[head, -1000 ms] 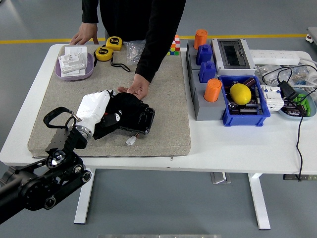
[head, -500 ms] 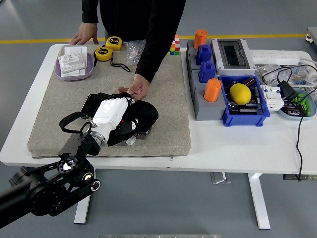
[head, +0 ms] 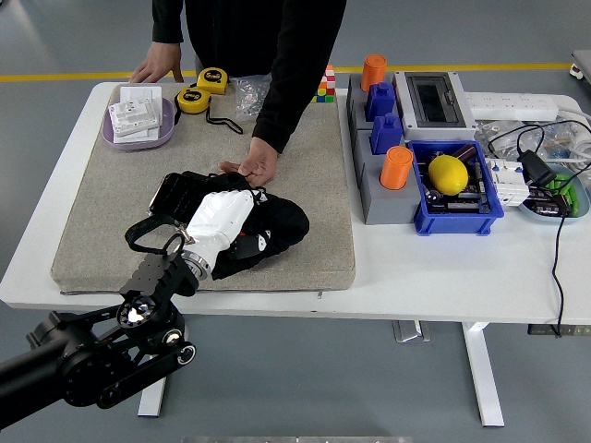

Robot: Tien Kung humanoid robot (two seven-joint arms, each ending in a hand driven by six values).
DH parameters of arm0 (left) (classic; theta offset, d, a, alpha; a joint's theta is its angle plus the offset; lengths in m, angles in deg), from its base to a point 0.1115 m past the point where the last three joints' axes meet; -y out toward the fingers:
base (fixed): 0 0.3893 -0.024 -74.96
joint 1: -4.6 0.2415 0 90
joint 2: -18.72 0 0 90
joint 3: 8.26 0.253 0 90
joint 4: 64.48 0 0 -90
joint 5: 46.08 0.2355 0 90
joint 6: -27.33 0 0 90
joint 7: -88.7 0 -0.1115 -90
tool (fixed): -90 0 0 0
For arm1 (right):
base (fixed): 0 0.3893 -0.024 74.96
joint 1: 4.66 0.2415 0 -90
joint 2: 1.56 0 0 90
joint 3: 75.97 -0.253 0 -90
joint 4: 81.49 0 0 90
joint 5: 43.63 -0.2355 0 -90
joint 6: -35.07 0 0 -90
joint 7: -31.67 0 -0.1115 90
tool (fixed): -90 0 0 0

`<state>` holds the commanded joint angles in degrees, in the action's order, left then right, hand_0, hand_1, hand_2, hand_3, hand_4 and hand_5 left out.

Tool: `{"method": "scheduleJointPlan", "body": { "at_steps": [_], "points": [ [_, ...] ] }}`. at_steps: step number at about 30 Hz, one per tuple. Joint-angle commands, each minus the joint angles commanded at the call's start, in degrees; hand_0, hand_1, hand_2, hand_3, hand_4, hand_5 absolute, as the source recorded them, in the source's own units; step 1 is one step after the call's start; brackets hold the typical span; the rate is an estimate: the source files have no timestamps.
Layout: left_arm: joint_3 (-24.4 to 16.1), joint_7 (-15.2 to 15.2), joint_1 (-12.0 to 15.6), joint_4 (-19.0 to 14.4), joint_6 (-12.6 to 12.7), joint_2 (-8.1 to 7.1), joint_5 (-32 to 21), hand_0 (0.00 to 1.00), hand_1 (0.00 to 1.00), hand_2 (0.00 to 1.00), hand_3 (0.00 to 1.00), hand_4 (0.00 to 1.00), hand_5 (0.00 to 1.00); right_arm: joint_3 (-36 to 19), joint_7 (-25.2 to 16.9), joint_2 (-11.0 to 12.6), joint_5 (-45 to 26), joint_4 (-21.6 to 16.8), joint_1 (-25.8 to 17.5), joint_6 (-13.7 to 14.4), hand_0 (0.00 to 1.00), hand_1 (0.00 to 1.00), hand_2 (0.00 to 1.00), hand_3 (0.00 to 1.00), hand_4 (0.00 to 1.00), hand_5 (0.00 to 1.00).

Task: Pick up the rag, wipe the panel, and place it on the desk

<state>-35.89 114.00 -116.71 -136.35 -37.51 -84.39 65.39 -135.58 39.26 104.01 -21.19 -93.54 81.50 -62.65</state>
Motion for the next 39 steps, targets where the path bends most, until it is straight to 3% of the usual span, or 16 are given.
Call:
{"method": "scheduleJointPlan", "body": {
  "at_steps": [8, 18, 39],
  "points": [
    [-2.2, -0.1, 0.7, 1.1, 0.2, -0.33, 0.3, 0.265, 0.218, 0.577, 0.514, 0.314, 0.002, -0.2, 0.0, -0.1, 0.0, 0.0, 0.0, 0.0, 0.741, 0.659, 0.697, 0.618, 0.998, 0.559],
    [-7.7, -0.4, 1.9, 3.1, 0.4, -2.01, 1.6, 0.261, 0.218, 0.577, 0.514, 0.317, 0.002, -0.9, 0.2, -0.1, 0.4, -0.1, -0.2, 0.1, 0.742, 0.658, 0.697, 0.617, 0.998, 0.559],
    [-16.5, -0.8, 3.9, 6.8, 0.8, -3.94, 3.3, 0.262, 0.219, 0.577, 0.514, 0.32, 0.002, -1.9, 0.4, -0.3, 1.0, -0.3, -0.4, 0.1, 0.741, 0.658, 0.696, 0.618, 0.998, 0.558]
  ]
}}
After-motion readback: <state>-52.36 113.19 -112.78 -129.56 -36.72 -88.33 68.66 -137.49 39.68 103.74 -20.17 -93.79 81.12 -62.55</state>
